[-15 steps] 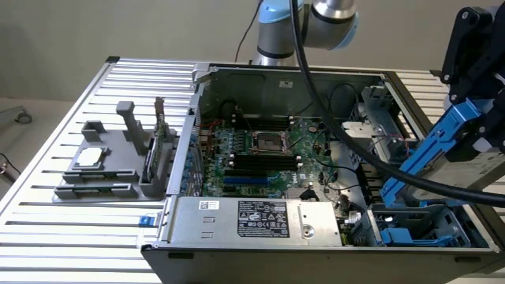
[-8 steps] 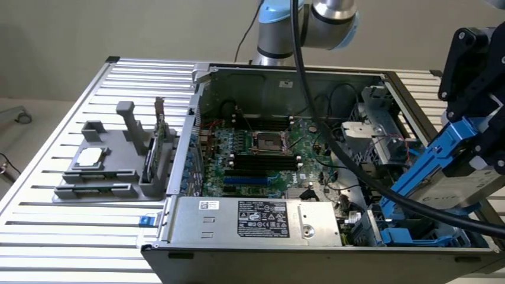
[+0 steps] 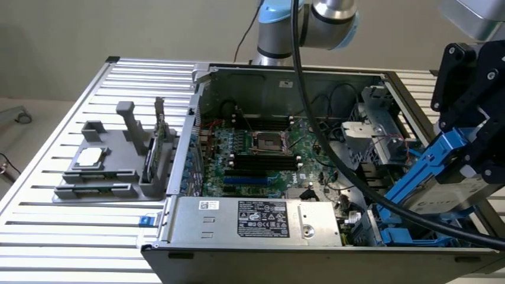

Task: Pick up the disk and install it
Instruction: 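Pick up the disk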

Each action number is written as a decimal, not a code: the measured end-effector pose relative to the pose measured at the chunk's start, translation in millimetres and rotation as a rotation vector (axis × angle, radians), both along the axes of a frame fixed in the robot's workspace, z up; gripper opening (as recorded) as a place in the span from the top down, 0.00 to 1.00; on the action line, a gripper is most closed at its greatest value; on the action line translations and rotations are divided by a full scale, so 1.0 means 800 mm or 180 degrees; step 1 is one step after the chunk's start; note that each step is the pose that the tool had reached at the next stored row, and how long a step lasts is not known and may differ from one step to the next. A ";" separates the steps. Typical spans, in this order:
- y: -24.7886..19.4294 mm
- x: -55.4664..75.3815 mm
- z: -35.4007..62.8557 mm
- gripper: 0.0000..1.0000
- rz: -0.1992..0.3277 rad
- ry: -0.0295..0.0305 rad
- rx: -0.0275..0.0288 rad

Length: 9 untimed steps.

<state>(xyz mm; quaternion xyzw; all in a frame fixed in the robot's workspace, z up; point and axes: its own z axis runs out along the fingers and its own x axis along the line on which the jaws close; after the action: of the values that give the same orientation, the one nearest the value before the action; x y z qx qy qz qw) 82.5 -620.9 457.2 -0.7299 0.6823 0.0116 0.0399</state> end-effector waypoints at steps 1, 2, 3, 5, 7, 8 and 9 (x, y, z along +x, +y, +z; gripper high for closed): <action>0.0005 0.001 -0.002 0.67 0.0000 -0.0001 0.0000; 0.0008 0.002 -0.003 0.67 0.0000 -0.0002 0.0000; 0.0009 0.004 -0.005 0.67 0.0000 -0.0002 0.0000; 0.0011 0.008 -0.008 0.67 0.0000 -0.0002 -0.0001; 0.0012 0.010 -0.010 0.67 0.0000 -0.0002 -0.0001; 0.0012 0.010 -0.010 0.67 0.0000 -0.0002 0.0000; 0.0012 0.010 -0.011 0.67 0.0000 -0.0002 0.0000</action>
<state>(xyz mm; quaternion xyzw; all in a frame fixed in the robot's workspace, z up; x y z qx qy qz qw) 90.2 -620.0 448.5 -0.7298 0.6824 0.0114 0.0401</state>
